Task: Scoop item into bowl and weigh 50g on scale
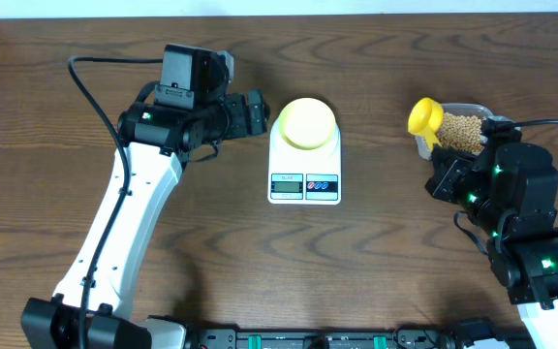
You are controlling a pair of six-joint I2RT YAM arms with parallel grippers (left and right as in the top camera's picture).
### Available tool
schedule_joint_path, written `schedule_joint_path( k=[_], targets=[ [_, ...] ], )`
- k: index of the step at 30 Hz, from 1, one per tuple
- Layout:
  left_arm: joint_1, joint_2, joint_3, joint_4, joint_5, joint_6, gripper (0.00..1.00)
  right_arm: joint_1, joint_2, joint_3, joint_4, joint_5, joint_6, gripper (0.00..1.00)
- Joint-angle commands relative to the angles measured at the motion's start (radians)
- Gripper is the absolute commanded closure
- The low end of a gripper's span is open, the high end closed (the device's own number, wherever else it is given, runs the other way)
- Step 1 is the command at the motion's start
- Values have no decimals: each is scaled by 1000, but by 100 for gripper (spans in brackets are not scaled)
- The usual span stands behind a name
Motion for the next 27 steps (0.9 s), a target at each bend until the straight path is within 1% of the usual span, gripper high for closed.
schedule_joint_path(
  k=[1, 7, 14, 17, 19, 21, 22, 23, 27],
  targets=[
    [5, 1, 12, -14, -58, 17, 5, -6, -3, 18, 1, -20, -14, 99],
    [-5, 5, 12, -3, -54, 18, 5, -6, -2, 18, 6, -20, -18, 99],
    [-31, 11, 12, 15, -53, 77, 6, -6, -2, 18, 22, -16, -71, 99],
    [-42, 14, 12, 10, -53, 78, 20, -6, -2, 18, 39, -14, -74, 99],
    [-50, 14, 12, -7, -53, 77, 36, -6, -2, 18, 58, -11, -74, 99],
    [-60, 14, 12, -23, -53, 77, 60, -6, -2, 18, 75, 0, -74, 99],
    [-68, 14, 12, -33, -53, 76, 75, -6, -2, 18, 83, 3, -74, 99],
    [-75, 14, 12, -41, -50, 77, 93, -6, -2, 18, 89, 7, -73, 99],
    [-121, 14, 6, -82, -3, 98, 93, -6, 1, 18, 119, 41, -74, 99]
  ],
)
